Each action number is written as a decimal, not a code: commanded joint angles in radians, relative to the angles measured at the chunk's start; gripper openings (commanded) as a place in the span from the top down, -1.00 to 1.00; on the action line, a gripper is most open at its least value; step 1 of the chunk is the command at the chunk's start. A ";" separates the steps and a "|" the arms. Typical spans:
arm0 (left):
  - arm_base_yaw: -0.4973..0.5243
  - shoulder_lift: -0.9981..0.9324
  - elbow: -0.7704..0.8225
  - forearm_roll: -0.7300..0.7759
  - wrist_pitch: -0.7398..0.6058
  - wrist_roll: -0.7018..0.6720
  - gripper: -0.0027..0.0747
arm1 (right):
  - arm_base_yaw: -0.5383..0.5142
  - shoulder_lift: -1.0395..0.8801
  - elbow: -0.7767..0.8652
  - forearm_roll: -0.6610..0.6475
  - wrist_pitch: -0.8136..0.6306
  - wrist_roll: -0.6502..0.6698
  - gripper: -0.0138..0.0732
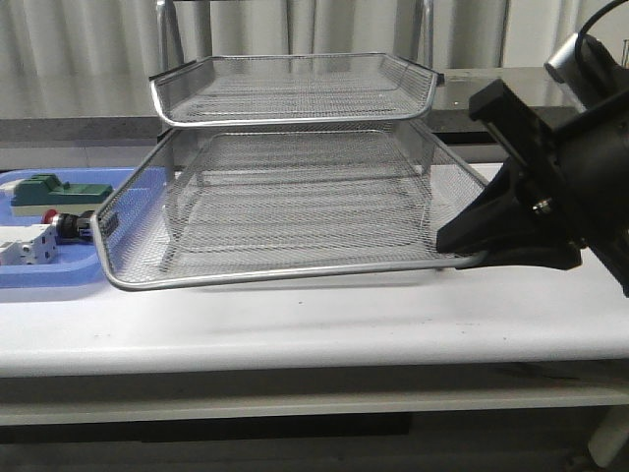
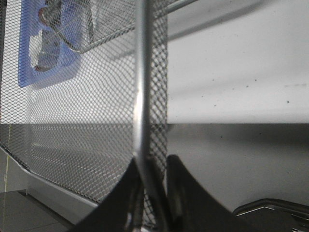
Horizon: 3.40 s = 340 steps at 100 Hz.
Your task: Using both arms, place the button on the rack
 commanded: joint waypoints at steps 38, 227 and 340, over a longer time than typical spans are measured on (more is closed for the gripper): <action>0.003 -0.034 0.045 -0.009 -0.081 -0.001 0.92 | -0.004 -0.184 -0.009 -0.077 -0.034 -0.057 -0.27; 0.003 -0.034 0.045 -0.009 -0.081 -0.001 0.92 | -0.006 -1.107 -0.111 -1.658 0.305 1.107 0.85; 0.003 -0.034 0.045 -0.011 -0.148 -0.001 0.92 | -0.006 -1.107 -0.108 -1.657 0.305 1.107 0.84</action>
